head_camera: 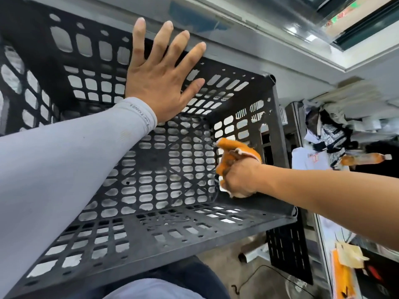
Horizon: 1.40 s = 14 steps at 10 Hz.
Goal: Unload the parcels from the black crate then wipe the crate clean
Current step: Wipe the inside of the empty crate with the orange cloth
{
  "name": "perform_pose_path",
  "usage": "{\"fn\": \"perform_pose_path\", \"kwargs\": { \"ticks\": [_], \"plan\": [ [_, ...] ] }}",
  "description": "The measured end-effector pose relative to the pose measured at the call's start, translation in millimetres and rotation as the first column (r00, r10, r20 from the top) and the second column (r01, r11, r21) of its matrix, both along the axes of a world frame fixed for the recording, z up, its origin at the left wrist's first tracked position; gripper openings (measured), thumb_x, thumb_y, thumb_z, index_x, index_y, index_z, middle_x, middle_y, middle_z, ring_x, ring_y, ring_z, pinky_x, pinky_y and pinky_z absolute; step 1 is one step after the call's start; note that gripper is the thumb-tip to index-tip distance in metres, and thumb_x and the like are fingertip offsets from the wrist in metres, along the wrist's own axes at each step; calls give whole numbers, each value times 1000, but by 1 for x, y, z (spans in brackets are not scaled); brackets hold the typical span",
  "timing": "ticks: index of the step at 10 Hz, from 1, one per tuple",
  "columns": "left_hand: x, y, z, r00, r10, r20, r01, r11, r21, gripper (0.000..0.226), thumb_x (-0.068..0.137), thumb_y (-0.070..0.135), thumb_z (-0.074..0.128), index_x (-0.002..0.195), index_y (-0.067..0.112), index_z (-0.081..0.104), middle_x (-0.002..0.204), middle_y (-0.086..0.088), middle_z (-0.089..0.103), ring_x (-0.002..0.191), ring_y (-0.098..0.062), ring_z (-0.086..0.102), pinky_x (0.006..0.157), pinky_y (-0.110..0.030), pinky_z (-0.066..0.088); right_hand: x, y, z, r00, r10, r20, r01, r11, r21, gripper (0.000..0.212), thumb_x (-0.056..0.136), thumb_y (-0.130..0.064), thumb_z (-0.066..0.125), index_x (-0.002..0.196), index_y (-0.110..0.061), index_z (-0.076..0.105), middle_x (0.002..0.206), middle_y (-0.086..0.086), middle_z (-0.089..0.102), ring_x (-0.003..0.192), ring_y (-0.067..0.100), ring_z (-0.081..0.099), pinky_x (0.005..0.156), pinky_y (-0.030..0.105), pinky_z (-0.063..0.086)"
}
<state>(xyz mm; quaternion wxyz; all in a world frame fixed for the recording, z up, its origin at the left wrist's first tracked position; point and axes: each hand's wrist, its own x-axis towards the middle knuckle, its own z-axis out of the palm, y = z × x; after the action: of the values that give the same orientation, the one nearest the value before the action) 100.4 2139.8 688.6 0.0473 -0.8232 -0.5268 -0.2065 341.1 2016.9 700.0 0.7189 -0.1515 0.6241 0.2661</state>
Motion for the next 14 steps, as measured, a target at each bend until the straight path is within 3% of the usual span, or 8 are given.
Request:
{"fn": "perform_pose_path", "kwargs": {
  "ticks": [1, 2, 4, 6, 8, 10, 11, 14],
  "plan": [
    [0, 0, -1, 1000, -3, 8, 3, 1000, 3, 68, 104, 67, 17, 162, 31, 17, 164, -9, 24, 155, -33, 12, 121, -62, -4, -14, -9, 12, 474, -825, -308, 852, 518, -76, 69, 103, -64, 17, 153, -25, 43, 157, 0, 43, 155, 28, 20, 126, 59, -2],
    [-1, 1, -2, 1000, 10, 5, -10, 1000, 9, 68, 104, 66, 17, 162, 31, 17, 164, -8, 24, 155, -33, 13, 120, -60, -7, 3, -11, -7, 447, -776, -445, 890, 433, 141, 77, 100, -71, 16, 164, -30, 8, 173, 7, -1, 155, 41, -15, 113, 67, -26],
    [0, 0, -1, 1000, -10, 10, 10, 1000, 0, 68, 105, 66, 18, 163, 30, 17, 164, -9, 25, 156, -32, 12, 120, -60, -6, 8, 5, -21, 571, -680, -460, 820, 507, 266, 98, 91, -82, 33, 163, -29, -8, 170, 13, -13, 153, 46, -18, 98, 83, -27],
    [-1, 0, 0, 1000, -10, 5, 10, 1000, 6, 68, 105, 65, 19, 163, 30, 16, 164, -9, 24, 156, -32, 12, 120, -60, -6, 6, 2, -24, 547, -660, -514, 822, 539, 183, 76, 106, -54, 18, 162, -8, -3, 172, 13, 3, 158, 37, -1, 123, 61, -12],
    [-1, 0, 0, 1000, -8, -10, 8, 1000, 2, 68, 104, 66, 18, 163, 31, 16, 165, -10, 24, 156, -34, 13, 121, -61, -5, 10, -12, -31, 659, -615, -434, 722, 678, 137, 69, 106, -58, 22, 163, -20, 26, 170, 5, 22, 156, 33, 16, 122, 58, -6],
    [-1, -1, 1, 1000, -1, 6, 1, 1000, -15, 67, 105, 65, 18, 162, 30, 19, 164, -10, 26, 156, -35, 13, 121, -62, -4, 8, 10, -31, 559, -687, -464, 803, 588, 95, 69, 104, -61, 33, 159, -19, 37, 166, 7, 33, 155, 35, 19, 125, 59, 1],
    [0, -2, 1, 1000, 5, 12, -5, 1000, -22, 66, 105, 64, 20, 162, 30, 20, 165, -10, 26, 157, -36, 13, 121, -62, -5, 3, 33, -35, 468, -703, -535, 865, 489, 114, 73, 103, -59, 41, 162, -19, 28, 169, 9, 22, 157, 41, 8, 124, 58, 1],
    [3, -2, 2, 999, 32, 2, -32, 999, -39, 66, 104, 64, 23, 161, 32, 19, 165, -9, 26, 157, -35, 15, 121, -62, -2, 9, 64, -44, 442, -625, -643, 856, 508, 95, 72, 103, -64, 15, 164, -31, 0, 173, 6, 1, 156, 42, -9, 117, 69, -18]
  ]
}}
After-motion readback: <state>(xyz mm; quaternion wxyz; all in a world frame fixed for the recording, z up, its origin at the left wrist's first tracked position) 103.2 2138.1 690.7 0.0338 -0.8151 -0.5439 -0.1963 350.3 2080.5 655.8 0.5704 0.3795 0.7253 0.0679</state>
